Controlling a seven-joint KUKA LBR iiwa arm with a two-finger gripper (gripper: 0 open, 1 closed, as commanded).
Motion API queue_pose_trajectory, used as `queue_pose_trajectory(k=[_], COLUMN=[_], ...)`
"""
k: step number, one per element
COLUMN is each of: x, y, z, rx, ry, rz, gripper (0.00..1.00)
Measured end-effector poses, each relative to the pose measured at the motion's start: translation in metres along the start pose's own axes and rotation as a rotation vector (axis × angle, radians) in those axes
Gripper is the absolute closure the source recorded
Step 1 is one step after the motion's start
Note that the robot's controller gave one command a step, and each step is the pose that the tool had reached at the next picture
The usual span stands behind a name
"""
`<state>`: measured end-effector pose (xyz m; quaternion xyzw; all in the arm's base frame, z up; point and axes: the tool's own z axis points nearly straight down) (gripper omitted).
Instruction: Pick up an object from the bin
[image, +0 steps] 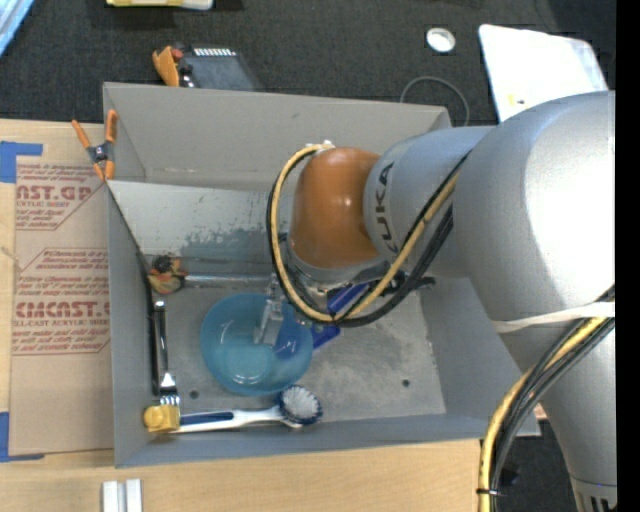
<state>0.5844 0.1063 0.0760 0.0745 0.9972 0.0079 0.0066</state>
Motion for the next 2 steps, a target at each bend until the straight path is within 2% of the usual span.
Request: queue_pose_trajectory(k=[1, 2], x=[0.002, 0.002], y=[-0.001, 0.0], z=[-0.032, -0.086], rx=[0.003, 0.003], ry=[0.007, 0.008], rz=[-0.001, -0.002], gripper=[1.0, 1.0])
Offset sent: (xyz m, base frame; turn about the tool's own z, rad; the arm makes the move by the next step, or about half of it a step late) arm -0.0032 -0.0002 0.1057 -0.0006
